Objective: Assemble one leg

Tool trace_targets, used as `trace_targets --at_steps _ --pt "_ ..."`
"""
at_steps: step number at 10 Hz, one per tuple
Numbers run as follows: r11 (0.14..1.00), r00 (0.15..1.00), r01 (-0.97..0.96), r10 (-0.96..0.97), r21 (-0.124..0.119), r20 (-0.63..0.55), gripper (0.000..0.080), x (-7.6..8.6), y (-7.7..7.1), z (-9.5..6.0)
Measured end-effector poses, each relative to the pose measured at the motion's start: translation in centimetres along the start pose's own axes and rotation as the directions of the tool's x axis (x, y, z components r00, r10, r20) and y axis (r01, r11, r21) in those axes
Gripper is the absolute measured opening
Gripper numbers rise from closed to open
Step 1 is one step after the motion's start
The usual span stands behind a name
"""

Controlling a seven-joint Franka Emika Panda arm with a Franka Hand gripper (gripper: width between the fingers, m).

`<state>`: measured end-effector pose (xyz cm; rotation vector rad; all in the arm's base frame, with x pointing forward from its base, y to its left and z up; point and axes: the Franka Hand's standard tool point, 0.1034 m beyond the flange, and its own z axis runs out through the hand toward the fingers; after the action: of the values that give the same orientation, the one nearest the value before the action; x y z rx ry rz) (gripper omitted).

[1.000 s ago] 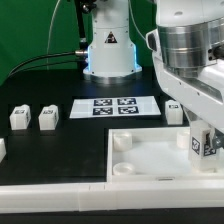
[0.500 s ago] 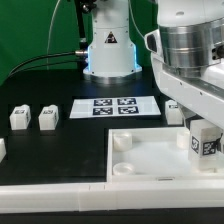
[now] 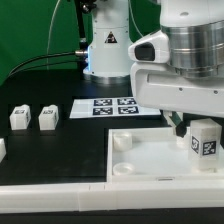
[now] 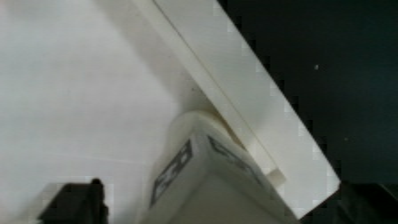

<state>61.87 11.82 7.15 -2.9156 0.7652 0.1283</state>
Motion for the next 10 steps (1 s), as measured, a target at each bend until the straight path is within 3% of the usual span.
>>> trace_targets --at_steps 1,2,4,5,9,10 --pt "0.993 0.993 0.115 -0.115 -0.003 -0.003 0.0649 0.15 0.16 0.09" --pt "0.958 0.958 0.285 -0.285 -0.024 -0.012 0.0649 0.35 0.34 0.07" --pt "0.819 0.82 0.57 -0.572 -0.065 -0.019 0.0649 0.83 0.44 -0.13" --pt "0.771 0.772 0.633 -0.635 -0.066 -0.013 0.0649 0.89 0.52 -0.14" --pt "0.77 0.771 0.635 -0.637 -0.065 -0.013 0.0634 0.88 0.57 -0.11" --pt "0.77 0.771 0.635 -0.637 -0.065 -0.013 0.0463 0.88 0.57 -0.11"
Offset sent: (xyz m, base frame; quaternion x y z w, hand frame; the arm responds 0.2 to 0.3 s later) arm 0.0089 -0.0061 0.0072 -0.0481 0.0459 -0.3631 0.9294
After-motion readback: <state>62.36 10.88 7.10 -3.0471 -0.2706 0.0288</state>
